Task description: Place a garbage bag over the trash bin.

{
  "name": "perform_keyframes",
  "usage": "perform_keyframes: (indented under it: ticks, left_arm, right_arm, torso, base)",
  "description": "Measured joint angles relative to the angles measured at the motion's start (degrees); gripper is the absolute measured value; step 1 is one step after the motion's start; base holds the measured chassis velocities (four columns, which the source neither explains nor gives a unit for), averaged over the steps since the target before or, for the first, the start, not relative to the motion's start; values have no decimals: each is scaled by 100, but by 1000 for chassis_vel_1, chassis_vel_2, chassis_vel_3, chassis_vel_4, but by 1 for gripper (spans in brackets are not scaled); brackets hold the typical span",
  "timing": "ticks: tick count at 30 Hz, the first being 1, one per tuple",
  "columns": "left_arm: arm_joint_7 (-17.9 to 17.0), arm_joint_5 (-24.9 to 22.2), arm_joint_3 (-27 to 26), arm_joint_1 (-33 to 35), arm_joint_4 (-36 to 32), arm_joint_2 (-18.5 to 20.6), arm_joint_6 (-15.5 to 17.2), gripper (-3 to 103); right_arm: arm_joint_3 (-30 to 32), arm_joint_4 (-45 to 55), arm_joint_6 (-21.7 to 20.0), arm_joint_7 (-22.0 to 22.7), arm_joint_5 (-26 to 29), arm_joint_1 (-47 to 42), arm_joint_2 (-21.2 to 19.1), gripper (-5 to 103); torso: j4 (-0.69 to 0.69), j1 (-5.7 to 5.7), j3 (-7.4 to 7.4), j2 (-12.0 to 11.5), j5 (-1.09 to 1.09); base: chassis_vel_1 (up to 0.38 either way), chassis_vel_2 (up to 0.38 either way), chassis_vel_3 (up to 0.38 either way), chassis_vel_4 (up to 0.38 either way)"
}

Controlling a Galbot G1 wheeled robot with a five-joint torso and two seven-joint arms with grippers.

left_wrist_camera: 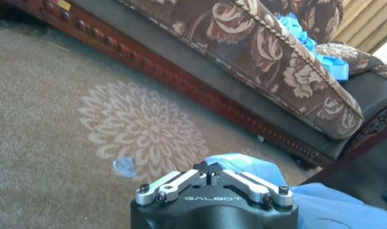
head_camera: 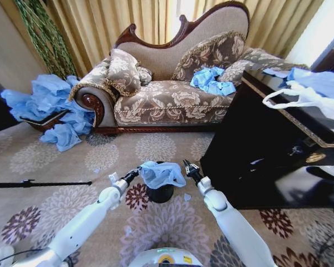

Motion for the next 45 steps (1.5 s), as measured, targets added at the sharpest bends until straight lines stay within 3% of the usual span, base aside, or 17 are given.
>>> perform_keyframes:
  ticks: [3,6,10,12,19,22,24,27,28,36,42,44,45]
  left_arm:
    - [0,-15,-2,-19,-1,-14,0,0]
    - [0,-15,-2,-22,-1,-24,0,0]
    - [0,-15,-4,-22,6,-55,1,0]
    - [0,-15,-6,-18,6,-54,1,0]
    - [-8,-15,-19,1,-13,-52,2,0]
    - [-9,-15,-19,-1,-17,-60,2,0]
    - [-9,-18,-17,-11,-17,-68,3,0]
    - [-10,-27,-13,-19,-18,-68,6,0]
    - [-11,-38,-7,-20,-30,-67,8,0]
    - [-14,-78,4,-25,-75,-46,13,0]
    - [-18,-92,12,-27,-125,-16,21,0]
    - [-19,-94,13,-27,-133,-9,21,0]
    - [-19,-98,13,-26,-149,7,22,0]
  right_arm:
    - [-54,440,53,5,-129,-395,-129,38]
    - [-86,580,60,9,-174,-546,-168,43]
    - [-240,597,204,14,-556,-719,-139,65]
    - [-286,578,200,28,-597,-691,-119,65]
    - [-539,300,-217,206,-702,-311,24,97]
    - [-600,184,-316,320,-703,-217,77,100]
    - [-615,96,-427,340,-642,-135,117,90]
    - [-597,72,-518,294,-567,-103,127,84]
    - [-573,54,-551,289,-542,-79,130,74]
    - [-529,39,-613,265,-477,-42,109,52]
    - [-526,66,-599,266,-441,-40,75,24]
    - [-525,72,-596,267,-435,-43,67,24]
    - [-525,79,-588,267,-429,-44,57,19]
  torso:
    - [1,0,0,0,0]
    - [0,0,0,0,0]
    - [1,0,0,0,0]
    - [2,0,0,0,1]
    - [1,0,1,0,-1]
    - [1,0,1,0,1]
    - [1,0,1,0,-1]
    - [1,0,1,0,0]
    - [0,0,1,0,0]
    - [0,0,1,0,0]
    - [1,0,1,0,0]
    - [0,0,1,0,0]
    - [0,0,1,0,0]
  base:
    - [0,0,0,0]
    - [0,0,0,0]
    - [0,0,0,0]
    - [0,0,0,0]
    - [0,0,0,0]
    - [0,0,0,0]
    - [0,0,0,0]
    - [0,0,0,0]
    - [0,0,0,0]
    - [0,0,0,0]
    - [0,0,0,0]
    - [0,0,0,0]
    - [0,0,0,0]
